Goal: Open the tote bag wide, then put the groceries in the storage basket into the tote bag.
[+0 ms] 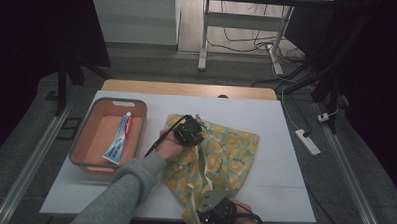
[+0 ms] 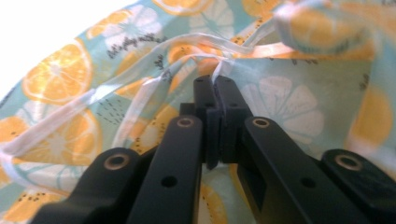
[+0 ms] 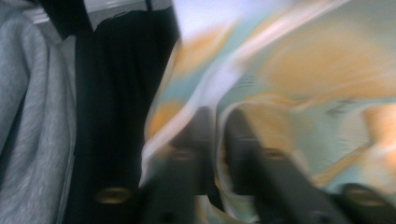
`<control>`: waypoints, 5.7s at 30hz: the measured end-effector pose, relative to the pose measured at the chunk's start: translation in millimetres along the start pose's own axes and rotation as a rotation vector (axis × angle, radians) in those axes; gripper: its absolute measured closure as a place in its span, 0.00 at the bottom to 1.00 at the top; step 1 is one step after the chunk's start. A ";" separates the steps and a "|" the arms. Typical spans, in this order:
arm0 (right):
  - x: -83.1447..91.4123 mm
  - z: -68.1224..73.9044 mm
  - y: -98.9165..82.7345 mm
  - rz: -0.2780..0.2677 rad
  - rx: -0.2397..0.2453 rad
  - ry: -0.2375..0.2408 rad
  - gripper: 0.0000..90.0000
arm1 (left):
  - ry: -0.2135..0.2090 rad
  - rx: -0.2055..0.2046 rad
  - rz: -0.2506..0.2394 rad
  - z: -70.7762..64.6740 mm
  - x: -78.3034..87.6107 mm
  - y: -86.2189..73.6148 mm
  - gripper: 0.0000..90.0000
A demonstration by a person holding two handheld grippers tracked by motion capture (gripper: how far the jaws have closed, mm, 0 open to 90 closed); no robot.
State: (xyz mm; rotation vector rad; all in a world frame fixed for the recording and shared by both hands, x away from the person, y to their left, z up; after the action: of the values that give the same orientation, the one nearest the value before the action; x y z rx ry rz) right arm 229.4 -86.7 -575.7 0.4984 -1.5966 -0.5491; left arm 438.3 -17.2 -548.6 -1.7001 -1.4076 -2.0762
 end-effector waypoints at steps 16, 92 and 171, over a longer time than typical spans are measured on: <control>69.8 -63.6 2.4 -0.150 -0.145 -0.281 0.55 | -0.083 -0.136 -0.119 -49.8 91.0 -40.5 0.41; 45.0 -168.1 -9.5 -0.111 -0.275 -0.282 1.00 | 0.159 0.333 -0.186 123.4 140.3 -97.4 0.31; 42.3 -168.5 -13.2 -0.114 -0.299 -0.280 1.00 | 0.167 0.561 -0.162 181.6 153.6 -130.8 0.84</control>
State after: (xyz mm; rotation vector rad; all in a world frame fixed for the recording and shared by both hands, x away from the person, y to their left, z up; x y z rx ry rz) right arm 393.3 -132.8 -538.2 0.2962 -1.7178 -0.9610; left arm 433.9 251.2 -508.3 -1.1961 -1.8863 -1.6159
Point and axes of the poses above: each handheld gripper's, and its own axes: x roughly backward along the jaws, y roughly out of its top, z roughly to its left, the point moved 9 cm from there along -x, roughly forward along the jaws, and after that the axes turned 9 degrees about x, right-handed, at the moved point
